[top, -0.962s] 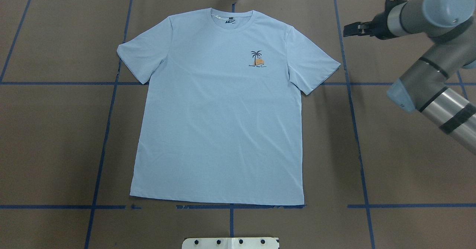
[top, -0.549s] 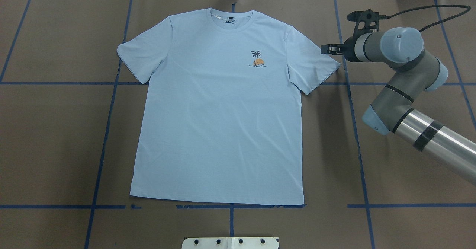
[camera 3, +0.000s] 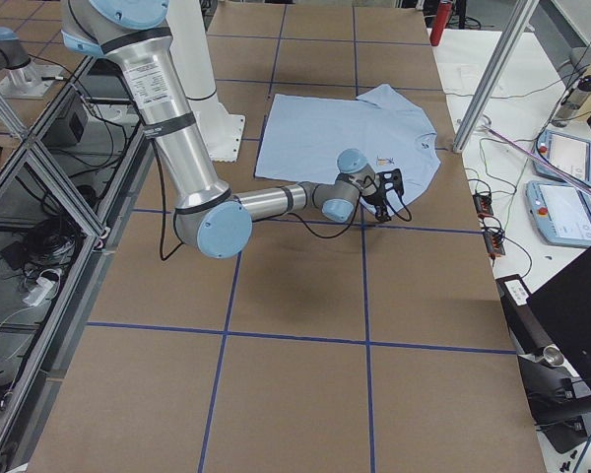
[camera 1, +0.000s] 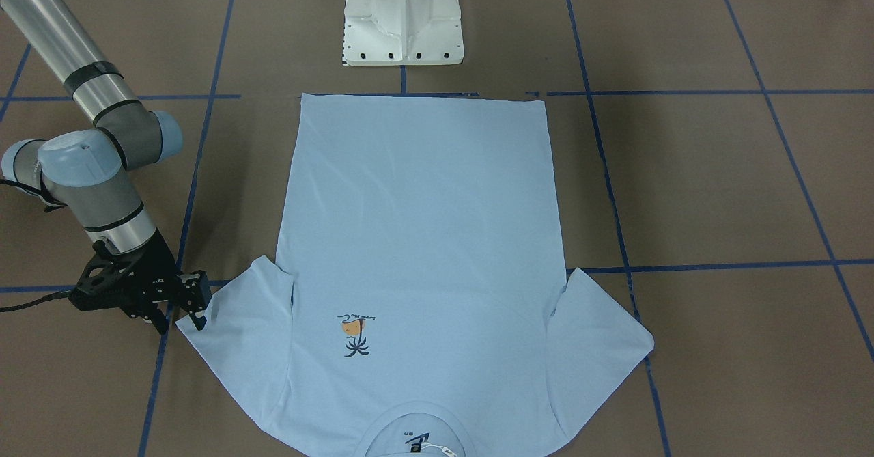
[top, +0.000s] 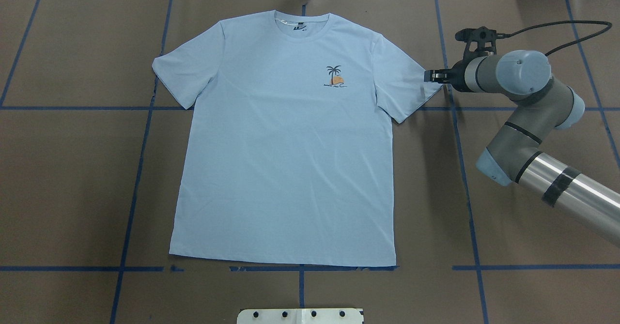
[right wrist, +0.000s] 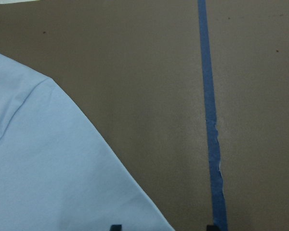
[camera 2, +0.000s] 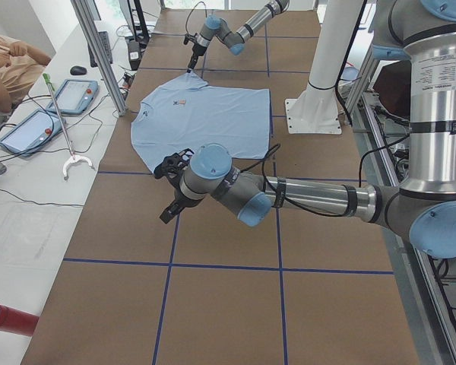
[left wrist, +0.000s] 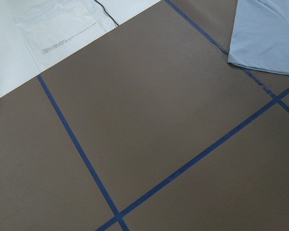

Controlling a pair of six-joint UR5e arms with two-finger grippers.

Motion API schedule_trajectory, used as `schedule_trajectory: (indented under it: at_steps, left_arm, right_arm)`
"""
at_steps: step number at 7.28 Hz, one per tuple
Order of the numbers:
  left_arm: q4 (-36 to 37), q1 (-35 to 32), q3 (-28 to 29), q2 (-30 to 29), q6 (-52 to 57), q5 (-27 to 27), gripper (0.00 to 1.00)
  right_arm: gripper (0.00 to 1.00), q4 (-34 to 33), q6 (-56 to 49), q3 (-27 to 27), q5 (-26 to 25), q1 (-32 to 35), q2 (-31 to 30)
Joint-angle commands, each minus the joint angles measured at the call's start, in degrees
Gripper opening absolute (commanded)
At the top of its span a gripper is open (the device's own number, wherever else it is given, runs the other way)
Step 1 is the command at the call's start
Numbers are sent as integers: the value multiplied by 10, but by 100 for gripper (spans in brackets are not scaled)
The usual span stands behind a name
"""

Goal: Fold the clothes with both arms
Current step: 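Move the right gripper in over the T-shirt's sleeve and shoulder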

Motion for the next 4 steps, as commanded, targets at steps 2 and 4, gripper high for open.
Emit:
schedule_trajectory:
  at_steps: [2, 4]
  left_arm:
    - [0, 0, 0, 1, 0, 0, 100]
    - [0, 0, 0, 0, 0, 0, 100]
  right_arm:
    - [0, -5, -5, -1, -8, -4, -3]
    - [0, -5, -6, 2, -9, -5, -7]
